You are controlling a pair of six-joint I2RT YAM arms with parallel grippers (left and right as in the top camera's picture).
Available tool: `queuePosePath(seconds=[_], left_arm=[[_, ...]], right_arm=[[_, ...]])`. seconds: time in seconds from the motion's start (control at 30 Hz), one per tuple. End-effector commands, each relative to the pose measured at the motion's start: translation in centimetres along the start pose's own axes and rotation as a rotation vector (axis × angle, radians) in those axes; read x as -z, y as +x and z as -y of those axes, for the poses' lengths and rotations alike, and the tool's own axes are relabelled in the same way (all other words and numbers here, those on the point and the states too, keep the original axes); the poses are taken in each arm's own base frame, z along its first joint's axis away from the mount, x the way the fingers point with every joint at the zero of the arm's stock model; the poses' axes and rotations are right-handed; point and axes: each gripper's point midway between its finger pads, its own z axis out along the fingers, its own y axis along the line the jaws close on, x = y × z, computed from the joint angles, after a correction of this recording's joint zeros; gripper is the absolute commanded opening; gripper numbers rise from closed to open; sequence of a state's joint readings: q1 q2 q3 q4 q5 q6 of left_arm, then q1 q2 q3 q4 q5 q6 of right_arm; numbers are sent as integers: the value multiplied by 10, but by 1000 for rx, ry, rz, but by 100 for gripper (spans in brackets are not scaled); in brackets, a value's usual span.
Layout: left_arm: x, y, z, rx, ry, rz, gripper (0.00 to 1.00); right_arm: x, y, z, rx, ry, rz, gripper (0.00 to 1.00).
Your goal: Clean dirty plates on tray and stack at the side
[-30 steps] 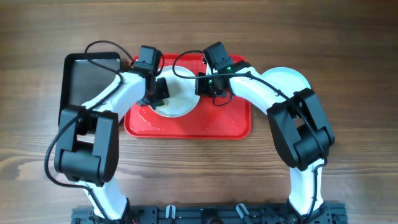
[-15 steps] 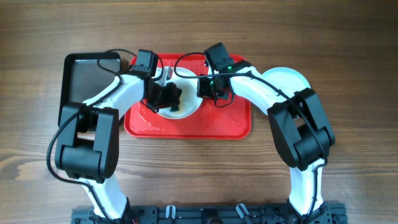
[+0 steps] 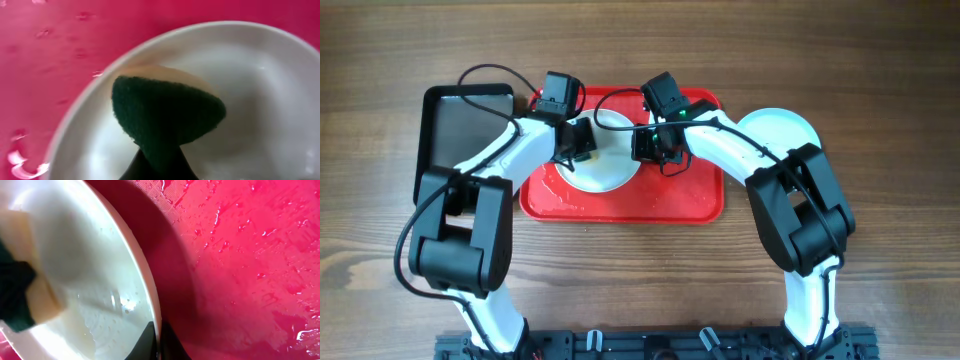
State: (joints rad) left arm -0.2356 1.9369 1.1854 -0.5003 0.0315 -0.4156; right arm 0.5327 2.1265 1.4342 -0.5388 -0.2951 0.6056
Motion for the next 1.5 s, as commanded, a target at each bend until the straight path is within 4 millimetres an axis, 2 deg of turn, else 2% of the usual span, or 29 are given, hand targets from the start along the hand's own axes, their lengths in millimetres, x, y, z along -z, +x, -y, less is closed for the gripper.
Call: queuePosePath(seconds=[0.0,0.07,0.1,0.17,0.27,0.37,0.57,0.73,0.9,1.0,1.23,1.3,1.47], left_arm=[[-16,31,-57,63,-256,-75,4],[-13,49,-58,60,-249,-154,4],[-11,62,-55,35,-223,-219,4],[-9,75,-46,-2,-163,-292,4],[-5,94,-33,-28,-73,-386,4],[-3,97,-32,-24,-65,-401,4],[-9,85,-22,-27,-14,-353,4],[5,102,32,-125,311,-445,4],[6,113,50,-179,338,-455,4],[0,105,58,-191,321,-396,4],[-19,63,47,-132,231,-223,4],[-24,56,38,-120,201,-200,4],[-39,45,0,-57,99,-189,4]], right_arm=[[-11,15,-6,16,-18,-56,4],[-11,15,-6,17,-18,-56,4],[-11,15,-6,21,-19,-56,4],[-11,16,-8,32,-30,-65,4],[-10,27,-22,37,-123,-124,4],[-11,34,-32,43,-198,-152,4],[-8,32,-35,67,-287,-162,4],[-7,31,-37,111,-302,-155,4],[-8,31,-37,113,-294,-153,4],[-9,32,-37,115,-293,-154,4],[-9,35,-38,115,-290,-161,4],[-9,34,-37,115,-287,-159,4],[-9,34,-37,115,-287,-160,4]])
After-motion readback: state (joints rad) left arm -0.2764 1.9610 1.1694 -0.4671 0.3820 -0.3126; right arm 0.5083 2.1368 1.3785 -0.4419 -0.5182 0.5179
